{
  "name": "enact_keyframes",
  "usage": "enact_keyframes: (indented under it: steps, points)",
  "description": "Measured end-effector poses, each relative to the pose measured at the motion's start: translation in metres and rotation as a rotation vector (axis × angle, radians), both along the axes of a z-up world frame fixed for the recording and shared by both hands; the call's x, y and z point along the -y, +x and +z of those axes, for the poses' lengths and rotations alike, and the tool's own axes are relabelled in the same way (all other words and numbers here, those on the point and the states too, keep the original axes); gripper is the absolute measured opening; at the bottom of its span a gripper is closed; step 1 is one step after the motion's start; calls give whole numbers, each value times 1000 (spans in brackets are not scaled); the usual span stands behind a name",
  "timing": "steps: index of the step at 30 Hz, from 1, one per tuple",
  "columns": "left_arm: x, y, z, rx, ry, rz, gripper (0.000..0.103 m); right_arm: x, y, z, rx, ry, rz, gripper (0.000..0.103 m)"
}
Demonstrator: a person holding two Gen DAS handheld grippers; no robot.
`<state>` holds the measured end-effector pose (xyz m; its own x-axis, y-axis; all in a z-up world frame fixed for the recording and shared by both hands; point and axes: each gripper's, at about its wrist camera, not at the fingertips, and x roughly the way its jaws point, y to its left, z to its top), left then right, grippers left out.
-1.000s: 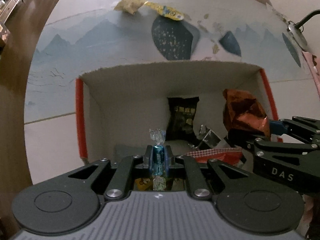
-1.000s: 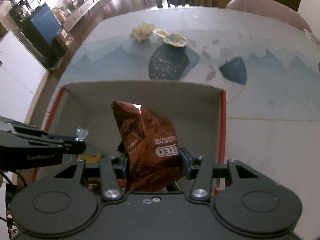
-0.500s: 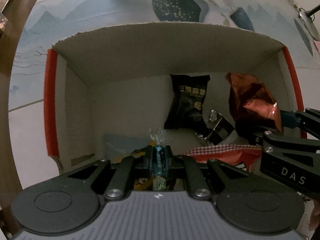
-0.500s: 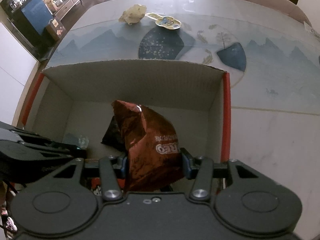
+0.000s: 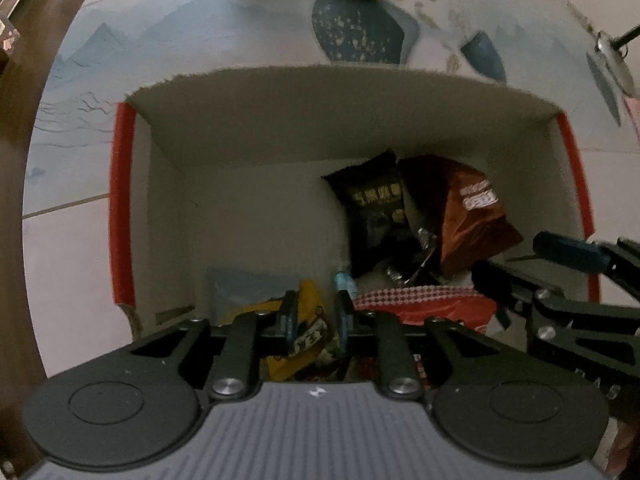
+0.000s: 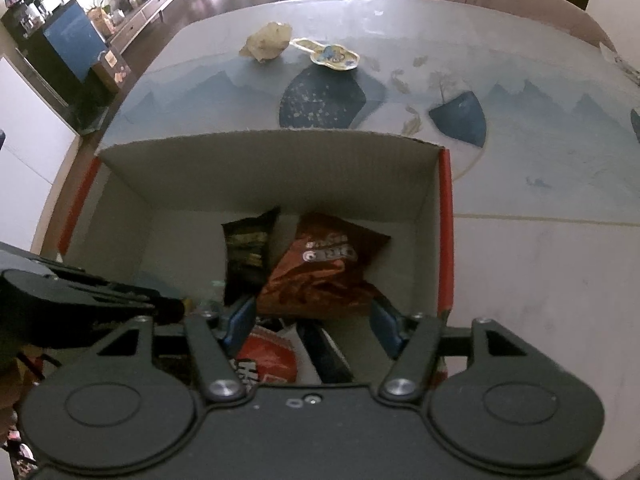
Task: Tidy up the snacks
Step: 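Open both tools to drop the Oreo bag and candy into the box, then move both tools back over the remaining snacks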
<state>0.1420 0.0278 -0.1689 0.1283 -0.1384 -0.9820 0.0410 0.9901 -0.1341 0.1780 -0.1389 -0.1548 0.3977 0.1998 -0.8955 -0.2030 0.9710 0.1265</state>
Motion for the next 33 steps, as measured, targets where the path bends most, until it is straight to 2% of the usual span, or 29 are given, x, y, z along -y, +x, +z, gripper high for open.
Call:
enact_keyframes:
  steps: [2,10,12,14,15,19,25,33]
  points:
    - [-3,-2,8,18,-15,4,28,-1,-3,5,10,3,2,63]
    - [-10,-9,45,103,-44,-3,29,-7,-12,34,66,40,16,73]
    - [-13,-11,55,128,-48,-6,33,-8,-14,42,82,47,16,74]
    - [-16,-12,66,158,-52,-6,43,-9,-15,51,95,54,22,77]
    - [-18,-13,73,175,-54,-6,44,-10,-16,57,105,55,25,80]
    - [-25,-11,97,229,-58,-6,53,-13,-16,80,136,62,47,82]
    - [-31,2,125,300,-21,0,59,-15,1,114,182,69,79,91]
    - [-34,41,141,338,16,1,64,-16,44,128,189,72,121,98]
